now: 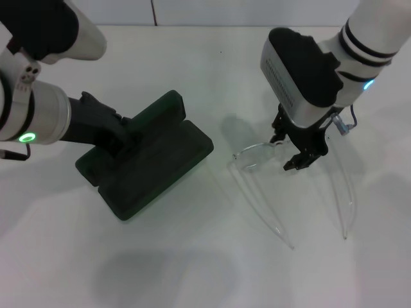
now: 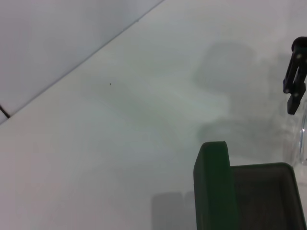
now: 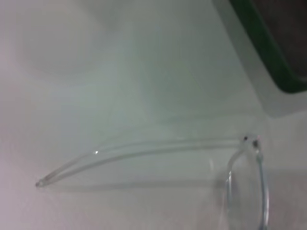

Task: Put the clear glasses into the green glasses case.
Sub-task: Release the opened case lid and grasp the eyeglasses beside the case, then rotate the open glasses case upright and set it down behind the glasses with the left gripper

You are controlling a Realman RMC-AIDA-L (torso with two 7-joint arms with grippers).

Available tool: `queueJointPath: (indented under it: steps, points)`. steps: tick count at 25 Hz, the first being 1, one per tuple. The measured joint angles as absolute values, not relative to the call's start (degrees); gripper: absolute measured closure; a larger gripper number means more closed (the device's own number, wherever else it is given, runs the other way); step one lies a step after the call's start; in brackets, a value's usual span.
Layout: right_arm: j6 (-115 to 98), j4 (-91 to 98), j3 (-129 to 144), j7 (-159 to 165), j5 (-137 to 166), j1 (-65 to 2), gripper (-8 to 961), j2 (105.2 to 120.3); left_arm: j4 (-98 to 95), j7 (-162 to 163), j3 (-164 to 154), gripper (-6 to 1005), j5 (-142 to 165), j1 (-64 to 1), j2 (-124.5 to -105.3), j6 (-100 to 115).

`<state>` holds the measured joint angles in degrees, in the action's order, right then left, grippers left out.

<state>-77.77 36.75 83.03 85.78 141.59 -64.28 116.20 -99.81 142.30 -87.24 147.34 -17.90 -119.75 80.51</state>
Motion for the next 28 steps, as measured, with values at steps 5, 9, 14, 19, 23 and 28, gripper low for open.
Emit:
queueJointPath:
  steps: [5,9,14,19,23,28]
  points:
    - [-76.62,36.12,83.36,85.86,141.43,-64.24,481,116.18,-99.35,142.30,-87.29,784,147.38,-17.49,-119.79,80.50]
    - [-75.86,36.13,83.61,85.96,140.42,-63.91,516,116.19,-99.29,142.30,-87.36,783,147.39,-17.34,-119.79,80.50]
    - [-74.83,36.62,84.55,86.77,139.29,-63.57,667,116.19,-98.81,142.30,-87.36,783,147.40,-17.22,-119.79,80.50]
    - [-76.85,39.88,85.58,90.29,139.72,-62.51,784,116.18,-99.20,142.09,-87.35,782,147.42,-17.50,-119.64,80.74]
    - [-79.47,49.48,85.68,95.13,141.20,-57.98,812,115.92,-100.73,141.01,-87.12,781,148.13,-18.25,-119.48,82.06]
    - [-82.94,64.91,84.15,101.91,145.35,-50.80,815,115.76,-103.96,138.51,-87.51,780,150.47,-19.20,-119.53,84.82]
